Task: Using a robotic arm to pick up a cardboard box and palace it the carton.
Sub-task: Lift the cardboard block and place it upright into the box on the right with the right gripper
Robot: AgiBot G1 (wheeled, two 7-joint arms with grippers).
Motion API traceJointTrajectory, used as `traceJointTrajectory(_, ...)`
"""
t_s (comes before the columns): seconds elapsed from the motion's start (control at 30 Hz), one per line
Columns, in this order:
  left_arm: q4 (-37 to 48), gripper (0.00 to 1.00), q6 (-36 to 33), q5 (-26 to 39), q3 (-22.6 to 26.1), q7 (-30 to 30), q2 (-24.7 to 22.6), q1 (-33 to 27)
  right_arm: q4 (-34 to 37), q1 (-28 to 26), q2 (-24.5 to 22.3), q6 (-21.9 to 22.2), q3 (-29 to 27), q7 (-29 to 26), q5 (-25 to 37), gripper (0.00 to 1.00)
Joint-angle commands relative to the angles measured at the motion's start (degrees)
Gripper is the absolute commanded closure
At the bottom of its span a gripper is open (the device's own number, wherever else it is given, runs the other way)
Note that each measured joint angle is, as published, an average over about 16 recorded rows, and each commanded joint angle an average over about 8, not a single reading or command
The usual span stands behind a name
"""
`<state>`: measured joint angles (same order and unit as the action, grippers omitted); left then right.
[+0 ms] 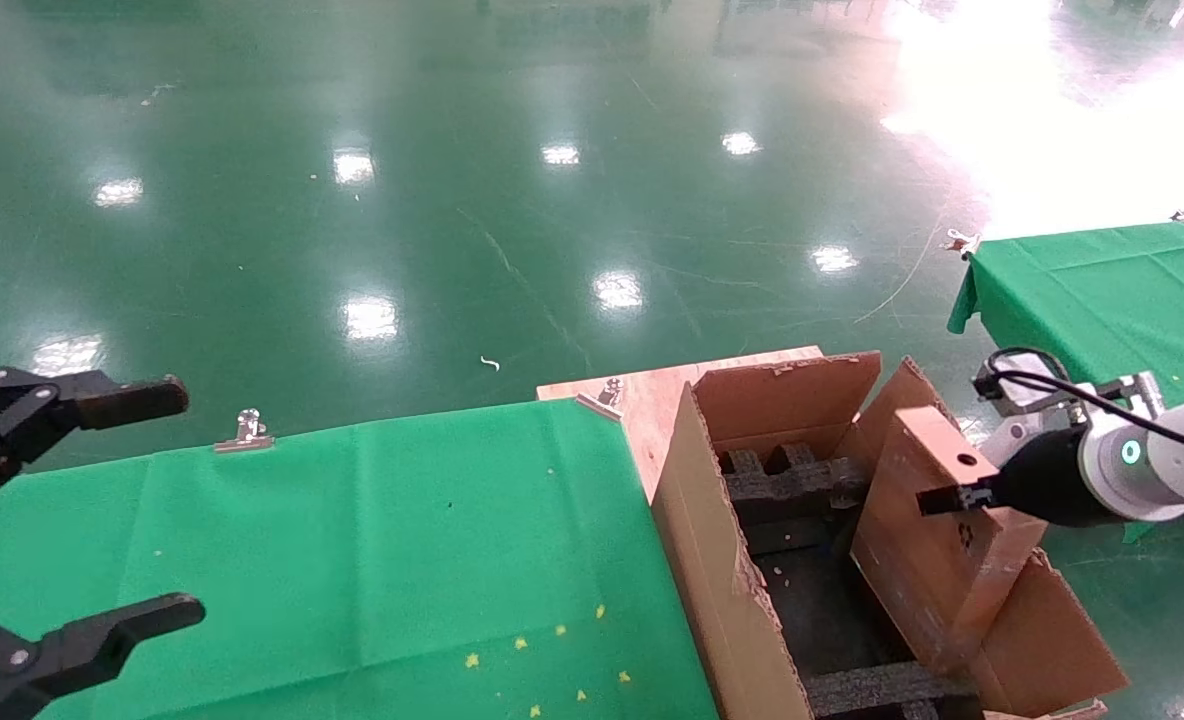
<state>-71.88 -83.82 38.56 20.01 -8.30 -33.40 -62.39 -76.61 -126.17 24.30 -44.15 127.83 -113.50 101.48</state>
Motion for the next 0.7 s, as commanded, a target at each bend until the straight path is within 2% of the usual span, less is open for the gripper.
traceJointTrajectory(0.03,0.0,0.0,0.0,0.0,0.0,0.0,0.0,0.0,0.08,-0.24,0.09,0.35,-0.12,-0.46,0.76,1.0)
traceJointTrajectory(0.7,0.0,0.0,0.0,-0.01,0.01,0.0,0.0,0.0,0.24,4.79,0.81,4.95,0.91,-5.85,2.79,1.0)
